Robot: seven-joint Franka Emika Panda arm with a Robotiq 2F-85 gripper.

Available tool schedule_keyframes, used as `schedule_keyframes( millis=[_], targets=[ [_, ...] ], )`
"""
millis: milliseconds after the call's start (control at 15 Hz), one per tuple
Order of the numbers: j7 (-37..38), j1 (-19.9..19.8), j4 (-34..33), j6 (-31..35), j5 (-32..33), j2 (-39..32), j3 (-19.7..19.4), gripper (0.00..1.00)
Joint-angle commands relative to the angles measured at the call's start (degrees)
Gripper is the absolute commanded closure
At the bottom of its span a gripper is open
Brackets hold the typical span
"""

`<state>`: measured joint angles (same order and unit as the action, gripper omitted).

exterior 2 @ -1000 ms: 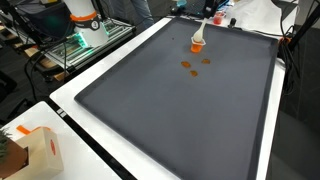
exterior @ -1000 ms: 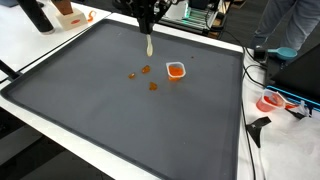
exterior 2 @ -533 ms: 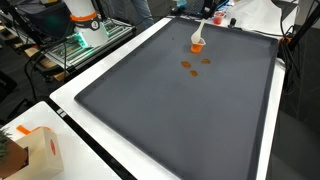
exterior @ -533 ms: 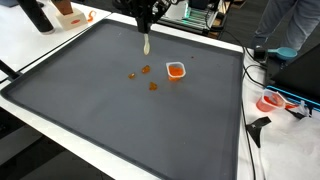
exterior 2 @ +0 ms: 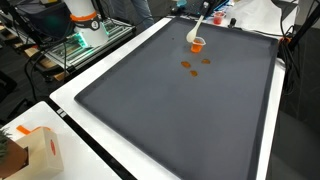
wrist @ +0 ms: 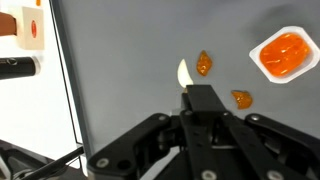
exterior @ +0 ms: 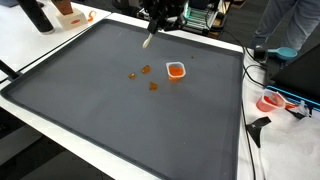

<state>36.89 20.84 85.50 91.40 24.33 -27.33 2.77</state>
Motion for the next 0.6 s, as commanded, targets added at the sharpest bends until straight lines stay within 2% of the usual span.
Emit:
schedule_keyframes(
  millis=[0, 200, 533],
  targets=[
    [8.6, 3.99, -5.49, -4.44, 6.44, -6.32, -1.46, 0.97],
    [14.25, 6.12, -8.3, -6.62, 10.33, -10.45, -2.19, 0.97],
    [20.5, 7.39, -12.65, -8.51, 13.64, -16.11, -2.67, 0.97]
  ],
)
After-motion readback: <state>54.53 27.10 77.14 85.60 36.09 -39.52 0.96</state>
